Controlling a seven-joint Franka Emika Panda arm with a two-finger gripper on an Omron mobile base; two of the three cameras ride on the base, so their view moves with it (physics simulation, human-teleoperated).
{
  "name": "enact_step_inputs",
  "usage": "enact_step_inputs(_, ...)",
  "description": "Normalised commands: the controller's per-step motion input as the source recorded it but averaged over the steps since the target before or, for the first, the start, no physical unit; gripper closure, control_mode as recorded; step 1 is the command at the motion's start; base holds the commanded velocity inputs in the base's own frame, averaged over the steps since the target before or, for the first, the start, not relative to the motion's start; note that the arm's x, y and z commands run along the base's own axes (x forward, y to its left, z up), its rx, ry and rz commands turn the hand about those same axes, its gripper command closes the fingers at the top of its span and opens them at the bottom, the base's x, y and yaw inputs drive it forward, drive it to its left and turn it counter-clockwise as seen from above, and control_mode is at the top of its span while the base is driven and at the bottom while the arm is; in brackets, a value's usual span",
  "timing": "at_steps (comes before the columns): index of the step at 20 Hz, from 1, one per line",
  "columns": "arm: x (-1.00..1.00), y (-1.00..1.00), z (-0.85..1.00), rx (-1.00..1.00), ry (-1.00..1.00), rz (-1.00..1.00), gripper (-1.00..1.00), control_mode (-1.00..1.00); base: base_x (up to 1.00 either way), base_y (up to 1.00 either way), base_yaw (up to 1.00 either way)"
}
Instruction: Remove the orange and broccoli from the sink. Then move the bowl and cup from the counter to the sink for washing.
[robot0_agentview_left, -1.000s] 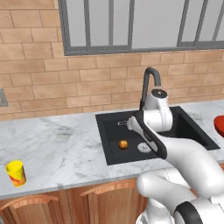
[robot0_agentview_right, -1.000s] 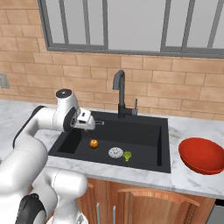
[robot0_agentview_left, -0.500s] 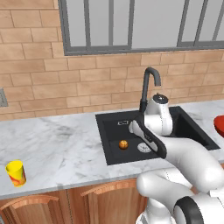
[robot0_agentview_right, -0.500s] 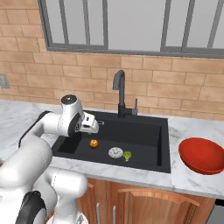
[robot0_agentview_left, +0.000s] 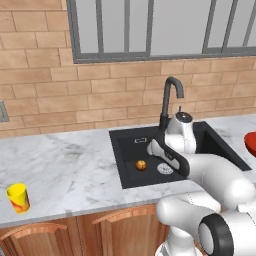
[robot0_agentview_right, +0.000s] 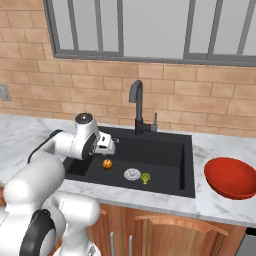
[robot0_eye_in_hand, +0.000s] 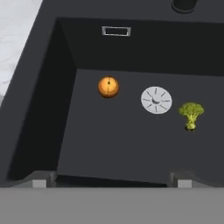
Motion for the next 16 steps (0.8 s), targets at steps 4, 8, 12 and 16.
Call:
enact_step_inputs(4,0.14,0.0,-0.16,0.06,-0.02,0.07,-1.0,-1.0,0.0,0.0,0.0)
enact_step_inputs(8,0.17,0.0,-0.15,0.07,-0.02,0.05,-1.0,-1.0,0.0,0.0,0.0)
enact_step_inputs(12,0.15,0.0,-0.14,0.07,-0.02,0.04,-1.0,-1.0,0.0,0.0,0.0)
enact_step_inputs(16,0.13,0.06,-0.17,0.04,-0.01,0.01,-1.0,-1.0,0.0,0.0,0.0)
